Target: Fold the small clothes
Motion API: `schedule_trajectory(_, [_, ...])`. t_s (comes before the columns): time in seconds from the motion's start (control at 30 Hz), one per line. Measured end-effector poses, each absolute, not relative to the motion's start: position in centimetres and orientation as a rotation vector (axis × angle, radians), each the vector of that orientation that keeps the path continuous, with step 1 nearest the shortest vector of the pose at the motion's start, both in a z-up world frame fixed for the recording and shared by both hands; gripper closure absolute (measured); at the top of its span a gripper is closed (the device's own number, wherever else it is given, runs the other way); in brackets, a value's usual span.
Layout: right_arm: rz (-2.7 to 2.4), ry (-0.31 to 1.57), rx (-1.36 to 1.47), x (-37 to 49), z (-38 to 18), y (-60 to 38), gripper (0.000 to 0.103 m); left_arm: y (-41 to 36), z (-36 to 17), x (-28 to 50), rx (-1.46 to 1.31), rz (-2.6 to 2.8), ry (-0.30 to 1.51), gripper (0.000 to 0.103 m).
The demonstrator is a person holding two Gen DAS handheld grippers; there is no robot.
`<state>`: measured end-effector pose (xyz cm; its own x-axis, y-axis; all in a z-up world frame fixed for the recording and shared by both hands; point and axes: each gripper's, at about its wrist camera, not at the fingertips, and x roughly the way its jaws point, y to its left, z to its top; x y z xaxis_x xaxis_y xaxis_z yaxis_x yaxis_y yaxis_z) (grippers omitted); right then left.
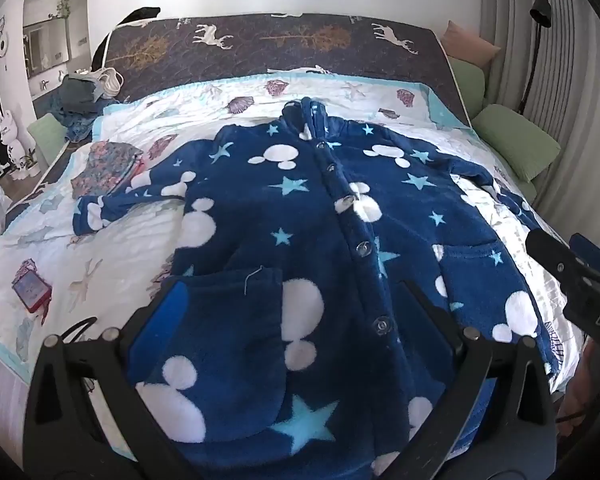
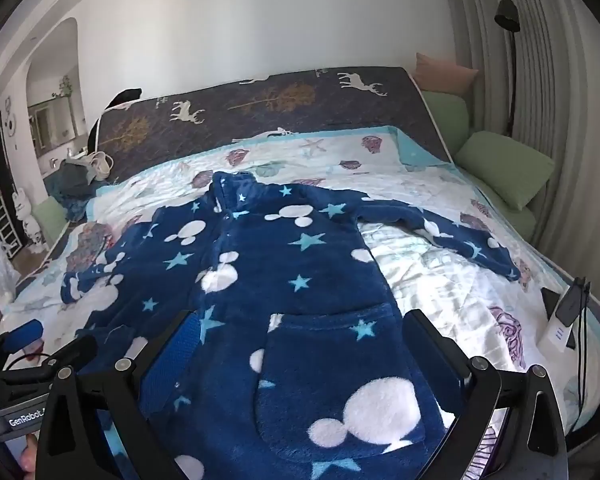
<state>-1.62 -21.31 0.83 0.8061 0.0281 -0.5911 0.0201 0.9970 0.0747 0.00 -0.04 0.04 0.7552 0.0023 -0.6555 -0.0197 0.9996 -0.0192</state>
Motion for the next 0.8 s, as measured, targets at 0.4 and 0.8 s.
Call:
schedule_trajectory(0.4, [0.023,0.699,0.055,-1.1,-0.1,-20.4,0.001,-0.4,0.3,-0.2,-0.026,-0.007,0.704,0.0])
schedule_trajectory(0.8, [0.013,0.68,0.067,-1.7,-0.3,-20.4,0.011,-0.1,-0.6,-0.3,-0.002,-0.013,0.736,0.0])
